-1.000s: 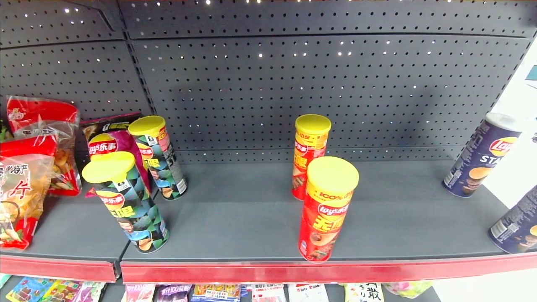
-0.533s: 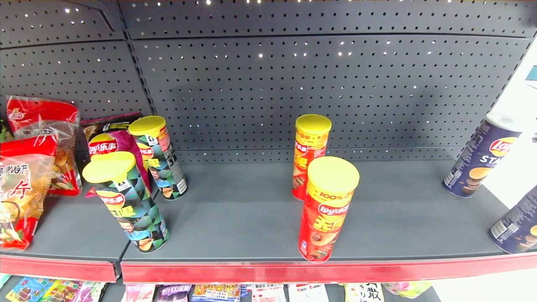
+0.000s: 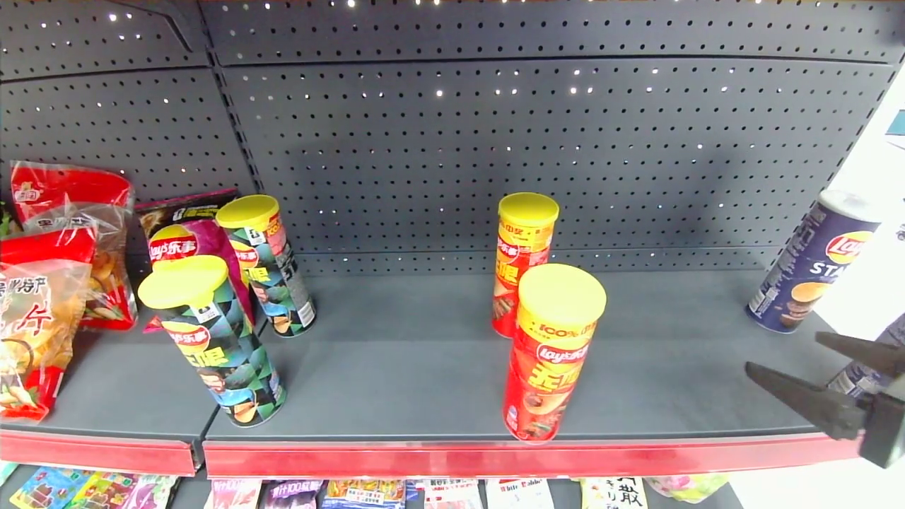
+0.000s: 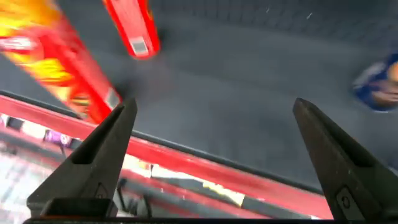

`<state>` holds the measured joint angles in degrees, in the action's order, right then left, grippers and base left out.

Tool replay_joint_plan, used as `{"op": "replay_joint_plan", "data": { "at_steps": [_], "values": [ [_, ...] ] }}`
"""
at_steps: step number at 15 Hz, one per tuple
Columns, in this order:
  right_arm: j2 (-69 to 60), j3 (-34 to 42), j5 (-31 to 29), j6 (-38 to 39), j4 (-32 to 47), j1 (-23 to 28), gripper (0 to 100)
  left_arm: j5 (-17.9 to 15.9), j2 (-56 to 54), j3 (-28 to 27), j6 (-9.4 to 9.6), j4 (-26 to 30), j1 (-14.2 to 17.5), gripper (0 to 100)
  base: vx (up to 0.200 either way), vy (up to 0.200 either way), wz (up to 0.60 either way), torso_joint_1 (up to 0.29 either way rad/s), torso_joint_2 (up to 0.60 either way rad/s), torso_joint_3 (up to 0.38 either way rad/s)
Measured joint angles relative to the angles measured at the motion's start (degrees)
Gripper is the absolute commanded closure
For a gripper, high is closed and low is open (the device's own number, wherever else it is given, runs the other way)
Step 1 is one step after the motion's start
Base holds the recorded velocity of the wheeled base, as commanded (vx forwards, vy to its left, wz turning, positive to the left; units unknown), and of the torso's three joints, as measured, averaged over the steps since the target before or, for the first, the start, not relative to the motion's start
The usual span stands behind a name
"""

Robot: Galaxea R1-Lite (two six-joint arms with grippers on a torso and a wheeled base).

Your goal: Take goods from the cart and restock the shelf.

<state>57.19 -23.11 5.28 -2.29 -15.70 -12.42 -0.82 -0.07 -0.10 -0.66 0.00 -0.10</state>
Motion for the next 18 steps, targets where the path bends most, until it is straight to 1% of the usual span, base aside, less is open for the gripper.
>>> {"op": "replay_joint_plan", "data": {
  "at_steps": [2,5,7,12,15,18],
  "values": [
    [8.7,-0.1,-2.1,-0.1,-3.5,-2.7,0,0.0,0.0,0.0,0.0,0.0,0.0,0,0.0,0.0,0.0,0.0,0.0,0.0],
    [17.8,-0.2,-5.5,0.2,-4.6,-6.8,0,0.0,0.0,0.0,-0.02,0.0,0.0,0,0.0,0.0,0.0,0.0,0.0,0.0],
    [21.7,-0.8,-5.9,0.3,-4.8,-9.2,0,0.0,0.0,0.0,0.0,0.0,0.0,0,0.0,0.0,0.0,0.0,0.0,0.0],
    [29.1,-2.4,-6.1,0.2,-10.0,-12.2,0,0.0,0.0,0.0,-0.02,0.0,0.0,0,0.0,0.0,0.0,0.0,0.0,0.0],
    [31.2,-2.5,-6.0,0.3,-10.4,-15.3,0,0.0,0.0,0.0,-0.02,0.0,0.0,0,0.0,0.0,0.0,0.0,0.0,0.0],
    [33.2,-3.7,-6.0,0.3,-10.5,-16.2,0,0.0,0.0,0.0,0.0,0.0,0.0,0,0.0,0.0,0.0,0.0,0.0,0.0]
  ]
}}
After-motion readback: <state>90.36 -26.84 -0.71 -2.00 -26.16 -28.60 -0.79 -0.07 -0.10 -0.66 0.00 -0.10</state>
